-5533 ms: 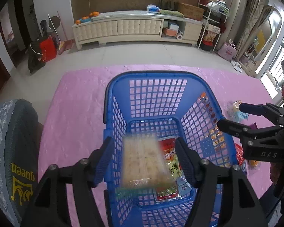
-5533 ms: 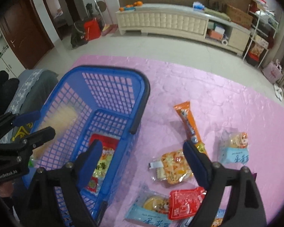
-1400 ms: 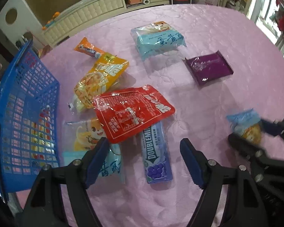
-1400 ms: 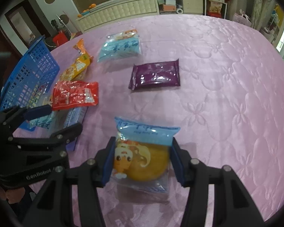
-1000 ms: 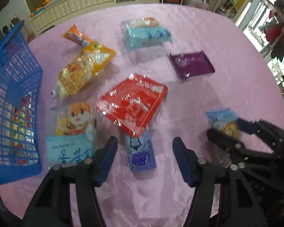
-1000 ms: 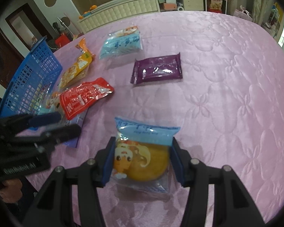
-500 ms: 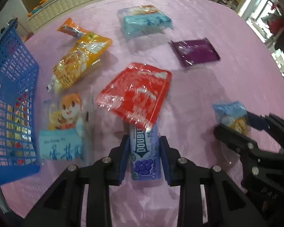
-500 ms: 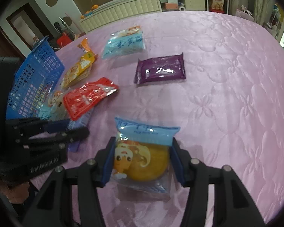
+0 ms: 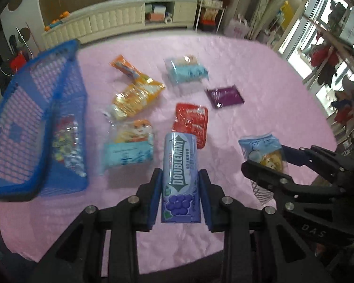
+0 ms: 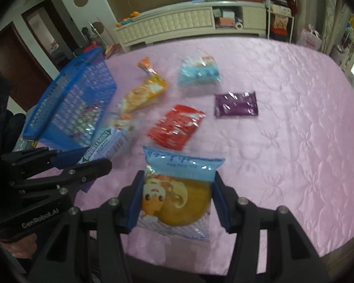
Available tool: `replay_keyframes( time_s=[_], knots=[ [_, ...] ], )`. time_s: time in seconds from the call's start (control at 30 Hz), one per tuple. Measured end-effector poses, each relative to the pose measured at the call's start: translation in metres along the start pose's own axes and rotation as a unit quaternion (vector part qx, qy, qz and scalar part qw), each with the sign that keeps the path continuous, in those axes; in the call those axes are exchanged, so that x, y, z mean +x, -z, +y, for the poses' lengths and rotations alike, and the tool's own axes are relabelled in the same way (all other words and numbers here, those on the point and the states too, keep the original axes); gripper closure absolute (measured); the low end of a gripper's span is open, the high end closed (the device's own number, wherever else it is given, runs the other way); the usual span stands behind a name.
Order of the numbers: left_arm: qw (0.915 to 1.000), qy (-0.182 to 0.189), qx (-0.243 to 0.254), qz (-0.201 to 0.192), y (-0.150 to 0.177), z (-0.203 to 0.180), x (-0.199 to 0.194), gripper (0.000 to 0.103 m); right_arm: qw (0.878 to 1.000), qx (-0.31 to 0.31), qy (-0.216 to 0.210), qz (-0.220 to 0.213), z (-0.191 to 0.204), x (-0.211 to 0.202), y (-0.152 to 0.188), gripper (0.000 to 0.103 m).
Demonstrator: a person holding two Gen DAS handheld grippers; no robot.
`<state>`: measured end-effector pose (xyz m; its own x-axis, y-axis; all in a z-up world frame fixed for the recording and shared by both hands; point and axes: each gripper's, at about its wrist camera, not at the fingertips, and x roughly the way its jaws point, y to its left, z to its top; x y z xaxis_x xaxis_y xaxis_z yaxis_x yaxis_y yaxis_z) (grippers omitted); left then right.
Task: Organize snacks
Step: 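Carry the gum box and bun bag into the basket and release them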
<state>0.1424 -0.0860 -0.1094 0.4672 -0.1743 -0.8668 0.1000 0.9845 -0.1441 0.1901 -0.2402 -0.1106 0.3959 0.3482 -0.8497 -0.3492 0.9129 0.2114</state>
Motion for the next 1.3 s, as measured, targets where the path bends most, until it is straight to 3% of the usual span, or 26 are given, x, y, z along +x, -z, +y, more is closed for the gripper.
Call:
replay_keyframes(
  time_s=[0.4,0.67,1.0,1.3],
  knots=[
    [0.997,-0.014,-0.006,-0.076,0.007,0.057,-0.09,0.075,0.998,-0.041,-0.021,-0.044,0.085,-0.038,-0.029,0.045],
    [0.9939,-0.039,-0.018,-0.101,-0.007,0.108,-0.117,0.075,0.994,-0.081,-0.047,-0.054,0.138,-0.035,-0.063,0.045],
    [0.9928,-0.054,-0.046,-0.097,-0.036,0.173,-0.115,0.074,0.986,-0.151,-0.056,-0.051,0.195,-0.005,-0.116,0.045],
    [0.9923,-0.065,-0.068,-0.081,-0.058,0.218,-0.094,0.074,0.978,-0.205,-0.05,-0.008,0.225,0.064,-0.156,0.045]
  ],
)
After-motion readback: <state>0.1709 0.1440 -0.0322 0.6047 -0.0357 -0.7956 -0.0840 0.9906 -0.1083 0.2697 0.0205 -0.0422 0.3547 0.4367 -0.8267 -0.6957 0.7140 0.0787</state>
